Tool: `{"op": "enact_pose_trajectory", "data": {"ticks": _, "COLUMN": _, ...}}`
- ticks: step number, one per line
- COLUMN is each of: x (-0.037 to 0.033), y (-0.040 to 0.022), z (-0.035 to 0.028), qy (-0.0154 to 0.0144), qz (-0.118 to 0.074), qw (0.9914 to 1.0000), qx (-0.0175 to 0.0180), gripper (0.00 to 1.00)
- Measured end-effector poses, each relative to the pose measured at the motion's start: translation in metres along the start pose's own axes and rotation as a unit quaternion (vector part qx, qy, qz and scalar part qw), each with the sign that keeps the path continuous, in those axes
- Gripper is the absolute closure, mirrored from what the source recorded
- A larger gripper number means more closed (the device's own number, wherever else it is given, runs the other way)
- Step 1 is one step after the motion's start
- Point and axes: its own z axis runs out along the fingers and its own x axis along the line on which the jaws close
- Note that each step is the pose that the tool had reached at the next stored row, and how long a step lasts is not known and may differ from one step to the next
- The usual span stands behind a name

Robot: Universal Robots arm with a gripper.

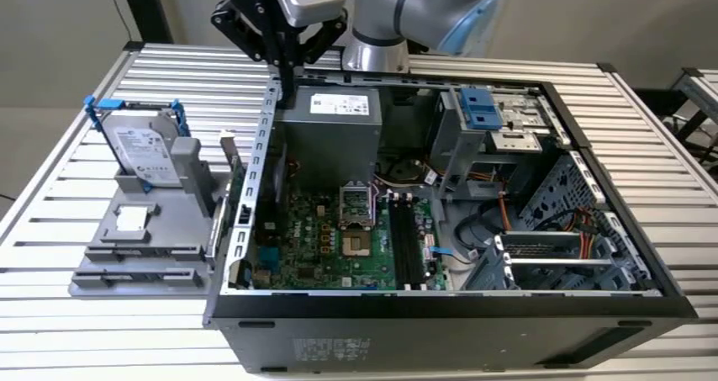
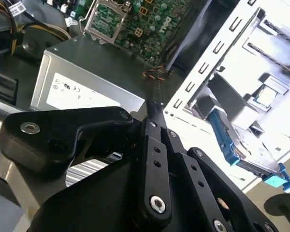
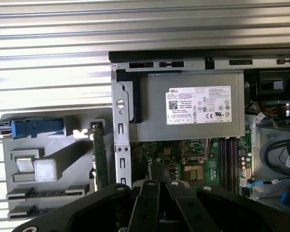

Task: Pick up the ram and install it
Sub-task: 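Reach for the ram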

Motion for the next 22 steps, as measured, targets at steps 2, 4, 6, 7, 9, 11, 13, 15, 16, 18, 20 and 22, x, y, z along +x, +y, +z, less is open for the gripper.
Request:
{"op": "enact_pose_trajectory", "data": {"ticks": 2, "x": 0.0049, "y": -0.0003, "z": -0.0003, "qy": 0.0, "qz": 0.0, "qw": 1.0, "qx": 0.0001, "gripper": 1.0}}
{"op": "enact_pose_trajectory", "data": {"ticks": 4, "x": 0.01, "y": -0.0007, "z": -0.0005, "qy": 0.0001, "qz": 0.0, "qw": 1.0, "qx": 0.0, "gripper": 1.0}}
{"op": "enact_pose_trajectory", "data": {"ticks": 6, "x": 0.0145, "y": -0.001, "z": -0.0006, "qy": 0.0001, "qz": 0.0, "qw": 1.0, "qx": 0.0, "gripper": 1.0}}
{"op": "enact_pose_trajectory", "data": {"ticks": 7, "x": 0.0166, "y": -0.0011, "z": -0.0008, "qy": 0.0003, "qz": 0.0, "qw": 1.0, "qx": 0.0, "gripper": 1.0}}
{"op": "enact_pose_trajectory", "data": {"ticks": 9, "x": 0.0213, "y": -0.0015, "z": -0.0009, "qy": 0.0011, "qz": -0.001, "qw": 1.0, "qx": 0.0001, "gripper": 1.0}}
{"op": "enact_pose_trajectory", "data": {"ticks": 11, "x": 0.0258, "y": -0.0018, "z": -0.0012, "qy": 0.0023, "qz": -0.001, "qw": 1.0, "qx": 0.0002, "gripper": 1.0}}
{"op": "enact_pose_trajectory", "data": {"ticks": 13, "x": 0.0308, "y": -0.0021, "z": -0.0014, "qy": 0.0032, "qz": -0.001, "qw": 0.99999, "qx": 0.0002, "gripper": 1.0}}
{"op": "enact_pose_trajectory", "data": {"ticks": 15, "x": 0.0365, "y": -0.0025, "z": -0.0016, "qy": 0.0036, "qz": -0.001, "qw": 0.99999, "qx": 0.0002, "gripper": 1.0}}
{"op": "enact_pose_trajectory", "data": {"ticks": 16, "x": 0.0394, "y": -0.0027, "z": -0.0018, "qy": 0.0037, "qz": -0.002, "qw": 0.99999, "qx": 0.0002, "gripper": 1.0}}
{"op": "enact_pose_trajectory", "data": {"ticks": 18, "x": 0.0457, "y": -0.0031, "z": -0.002, "qy": 0.0038, "qz": -0.002, "qw": 0.99999, "qx": 0.0002, "gripper": 1.0}}
{"op": "enact_pose_trajectory", "data": {"ticks": 20, "x": 0.0513, "y": -0.0035, "z": -0.0023, "qy": 0.0041, "qz": -0.002, "qw": 0.99999, "qx": 0.0002, "gripper": 1.0}}
{"op": "enact_pose_trajectory", "data": {"ticks": 22, "x": 0.0565, "y": -0.0038, "z": -0.0025, "qy": 0.0043, "qz": -0.003, "qw": 0.99999, "qx": 0.0002, "gripper": 1.0}}
